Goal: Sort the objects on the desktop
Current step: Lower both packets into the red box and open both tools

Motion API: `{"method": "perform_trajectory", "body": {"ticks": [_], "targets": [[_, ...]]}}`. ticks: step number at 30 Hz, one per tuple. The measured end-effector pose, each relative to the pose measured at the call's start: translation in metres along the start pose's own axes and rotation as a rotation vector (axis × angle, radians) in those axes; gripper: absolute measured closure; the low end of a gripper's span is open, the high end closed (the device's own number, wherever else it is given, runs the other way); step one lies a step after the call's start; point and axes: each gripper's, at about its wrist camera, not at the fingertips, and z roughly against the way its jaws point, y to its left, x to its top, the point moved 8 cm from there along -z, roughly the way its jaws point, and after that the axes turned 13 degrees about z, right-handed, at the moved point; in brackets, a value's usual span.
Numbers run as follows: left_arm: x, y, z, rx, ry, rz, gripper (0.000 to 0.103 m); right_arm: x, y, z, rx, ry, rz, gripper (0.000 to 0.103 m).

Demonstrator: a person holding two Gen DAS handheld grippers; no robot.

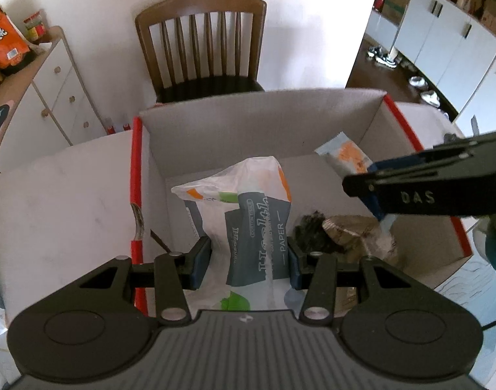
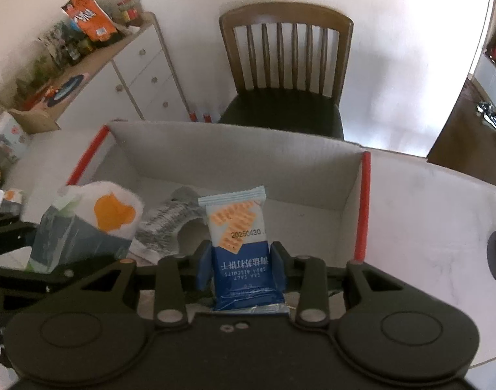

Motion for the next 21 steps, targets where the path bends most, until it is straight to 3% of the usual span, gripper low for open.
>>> {"method": "perform_trajectory", "body": {"ticks": [10,21], "targets": [[-0.008,-0.003,-0.020,0.014,0.040,-0.026,0.057,0.001,-0.004,-0.035,-0.056,0.067,0.030,0.066],[-0.008,-0.006,-0.027,0.006,0.055,-0.029,0.056,-0.006,0.004,-0.054,-0.052,0.116,0.054,0.066]]}}
